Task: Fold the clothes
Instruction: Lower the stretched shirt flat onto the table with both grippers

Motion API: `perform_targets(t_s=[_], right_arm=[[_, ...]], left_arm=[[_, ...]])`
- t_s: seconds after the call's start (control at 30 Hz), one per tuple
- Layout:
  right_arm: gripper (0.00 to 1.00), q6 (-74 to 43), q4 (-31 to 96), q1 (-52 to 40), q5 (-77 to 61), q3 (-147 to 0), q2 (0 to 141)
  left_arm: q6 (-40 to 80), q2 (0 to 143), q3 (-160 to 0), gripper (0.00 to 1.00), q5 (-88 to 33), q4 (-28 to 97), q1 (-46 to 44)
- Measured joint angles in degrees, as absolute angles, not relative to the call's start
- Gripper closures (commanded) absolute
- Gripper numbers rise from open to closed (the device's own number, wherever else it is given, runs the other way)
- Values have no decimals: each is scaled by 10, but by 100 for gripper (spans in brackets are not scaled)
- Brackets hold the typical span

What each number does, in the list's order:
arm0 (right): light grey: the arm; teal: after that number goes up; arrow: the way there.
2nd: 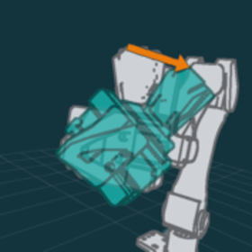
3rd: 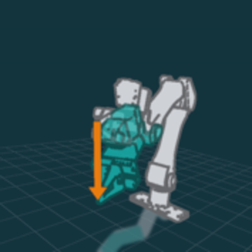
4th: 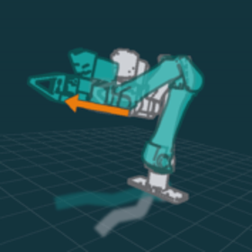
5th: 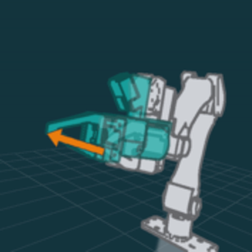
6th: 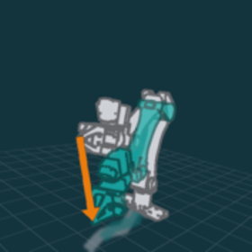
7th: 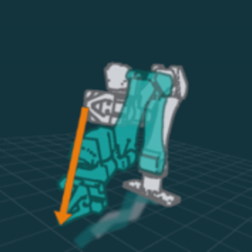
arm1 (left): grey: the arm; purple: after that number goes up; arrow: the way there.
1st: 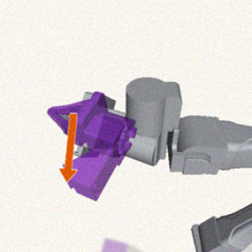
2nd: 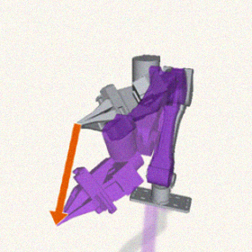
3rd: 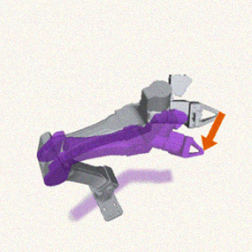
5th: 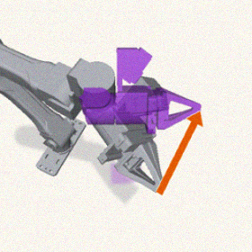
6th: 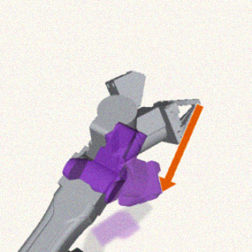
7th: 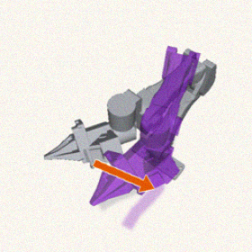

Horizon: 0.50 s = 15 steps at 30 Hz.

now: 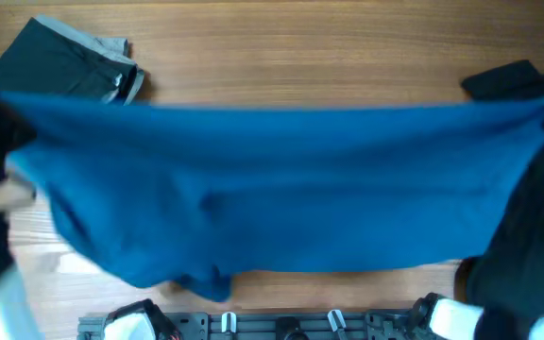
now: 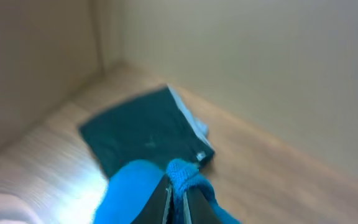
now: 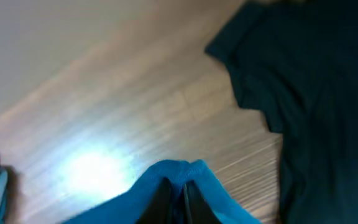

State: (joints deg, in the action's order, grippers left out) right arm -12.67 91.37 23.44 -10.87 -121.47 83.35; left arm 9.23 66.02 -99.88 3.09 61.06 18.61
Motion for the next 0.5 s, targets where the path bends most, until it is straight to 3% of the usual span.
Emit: perform_targets(t_s=[0.23, 0.5], right_arm=[[95, -125, 821, 198, -128, -1207, 1053], [95, -125, 630, 163, -131, -1206, 1278]], left_arm=[[77, 939, -995, 93, -18, 483, 51], [106, 1227, -995, 74, 6, 230, 10]])
